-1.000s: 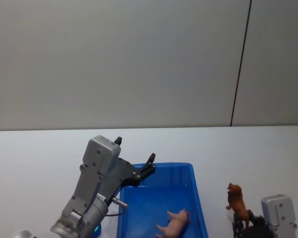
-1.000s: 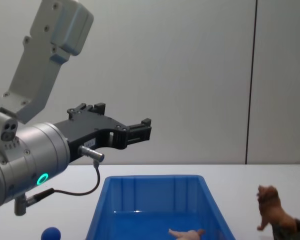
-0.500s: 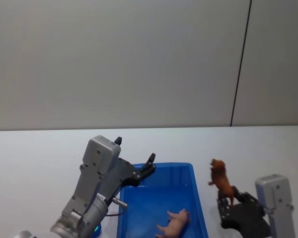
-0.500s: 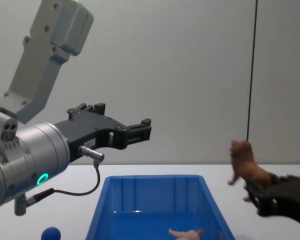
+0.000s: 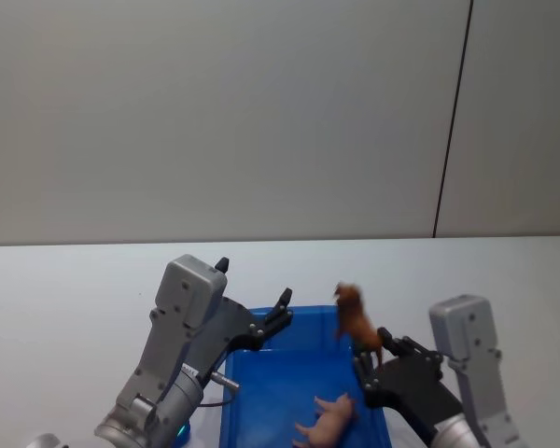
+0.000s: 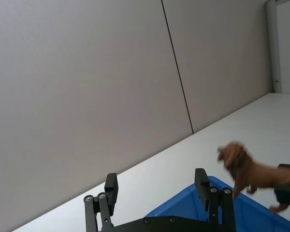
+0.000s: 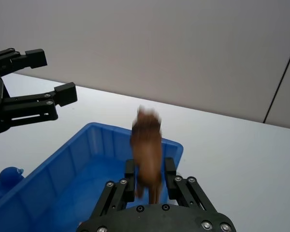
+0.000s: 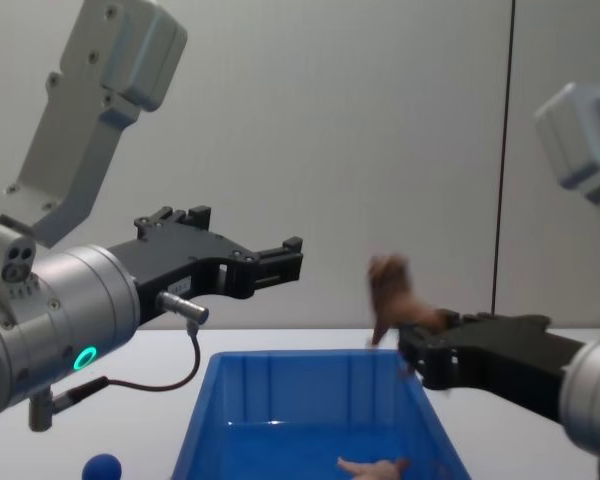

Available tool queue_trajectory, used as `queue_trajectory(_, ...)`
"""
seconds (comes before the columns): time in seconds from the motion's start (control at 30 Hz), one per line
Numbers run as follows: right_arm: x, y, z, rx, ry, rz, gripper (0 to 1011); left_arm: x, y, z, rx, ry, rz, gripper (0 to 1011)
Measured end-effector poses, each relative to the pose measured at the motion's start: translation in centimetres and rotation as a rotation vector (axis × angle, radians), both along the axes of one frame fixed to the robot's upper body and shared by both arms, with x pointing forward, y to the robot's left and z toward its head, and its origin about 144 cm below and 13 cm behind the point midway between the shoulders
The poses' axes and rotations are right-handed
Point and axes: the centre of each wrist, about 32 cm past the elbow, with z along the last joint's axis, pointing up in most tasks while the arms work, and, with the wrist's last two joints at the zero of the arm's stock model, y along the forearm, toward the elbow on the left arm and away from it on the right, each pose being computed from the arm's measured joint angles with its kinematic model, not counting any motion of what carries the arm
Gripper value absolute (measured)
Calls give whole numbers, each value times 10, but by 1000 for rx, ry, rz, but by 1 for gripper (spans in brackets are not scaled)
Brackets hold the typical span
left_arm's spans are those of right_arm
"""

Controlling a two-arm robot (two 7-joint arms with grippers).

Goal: Pick up the two dolls from the table and place them into the box.

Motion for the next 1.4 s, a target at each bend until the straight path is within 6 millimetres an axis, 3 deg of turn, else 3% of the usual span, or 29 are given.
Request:
queue_trajectory(0.33, 15, 8, 1, 5, 26, 20, 628, 0, 0, 0, 0, 0, 0, 1001)
queue_trajectory(0.73, 15, 2, 1, -3, 6, -54, 987, 0, 0, 0, 0, 0, 0, 1001)
queue_trajectory(1.4, -7, -24, 3, -2, -47, -228, 1001, 0, 0, 0, 1, 3, 1, 1001)
